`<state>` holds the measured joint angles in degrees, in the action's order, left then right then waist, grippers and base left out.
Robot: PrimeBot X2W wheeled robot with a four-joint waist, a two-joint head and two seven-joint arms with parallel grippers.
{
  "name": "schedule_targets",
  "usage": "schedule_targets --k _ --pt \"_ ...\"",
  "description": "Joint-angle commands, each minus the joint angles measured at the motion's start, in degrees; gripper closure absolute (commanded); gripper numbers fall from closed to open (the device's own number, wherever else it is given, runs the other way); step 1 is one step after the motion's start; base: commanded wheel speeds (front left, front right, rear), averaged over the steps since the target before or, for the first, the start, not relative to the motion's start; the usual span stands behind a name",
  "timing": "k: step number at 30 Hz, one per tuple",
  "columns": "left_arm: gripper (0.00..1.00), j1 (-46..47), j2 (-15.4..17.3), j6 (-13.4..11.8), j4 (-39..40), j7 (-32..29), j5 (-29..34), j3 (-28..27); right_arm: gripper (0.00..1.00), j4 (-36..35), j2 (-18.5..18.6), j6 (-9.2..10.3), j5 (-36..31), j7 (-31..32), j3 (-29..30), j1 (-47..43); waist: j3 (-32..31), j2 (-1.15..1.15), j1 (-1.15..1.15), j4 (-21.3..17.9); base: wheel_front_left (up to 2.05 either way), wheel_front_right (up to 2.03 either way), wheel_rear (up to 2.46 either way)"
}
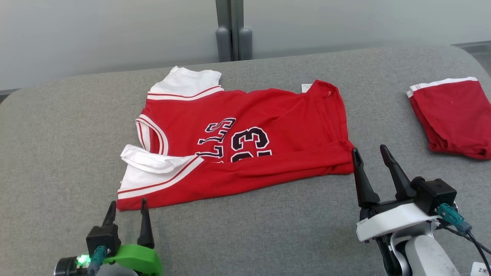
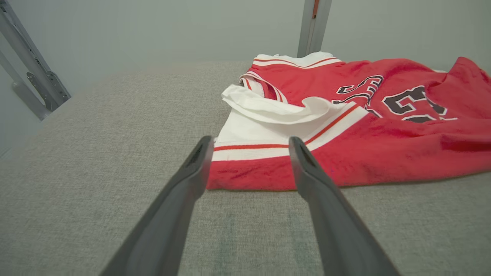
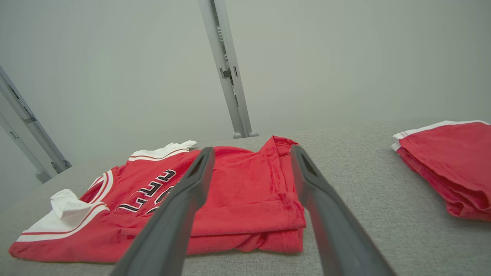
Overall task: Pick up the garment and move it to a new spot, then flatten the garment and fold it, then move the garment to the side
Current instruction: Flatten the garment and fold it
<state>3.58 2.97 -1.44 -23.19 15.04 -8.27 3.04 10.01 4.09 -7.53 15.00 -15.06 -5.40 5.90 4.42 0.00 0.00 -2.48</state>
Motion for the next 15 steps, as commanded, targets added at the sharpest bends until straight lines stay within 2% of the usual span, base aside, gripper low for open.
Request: schedule_targets --k 1,6,15 --pt "0.00 2.23 0.11 -0.92 -1.61 0.17 0.86 -0.64 0.00 0.05 0.45 0.10 -0.05 -0.14 -0.25 0.64 0.97 0.00 0.00 -0.66 0.00 0.00 0.00" --pt "0.00 6.03 0.17 -2.54 -8.34 0.17 1.26 -1.94 0.00 -0.24 1.00 0.09 0.08 -0.14 -0.10 1.61 2.43 0.00 0.00 -1.41 0.00 0.00 0.00" --pt "0.00 11.84 1.70 -4.01 -19.70 0.15 1.08 -3.70 0.00 -0.13 1.42 0.10 0.06 -0.14 -0.53 2.50 3.89 0.00 0.00 -2.58 0.00 0.00 0.00"
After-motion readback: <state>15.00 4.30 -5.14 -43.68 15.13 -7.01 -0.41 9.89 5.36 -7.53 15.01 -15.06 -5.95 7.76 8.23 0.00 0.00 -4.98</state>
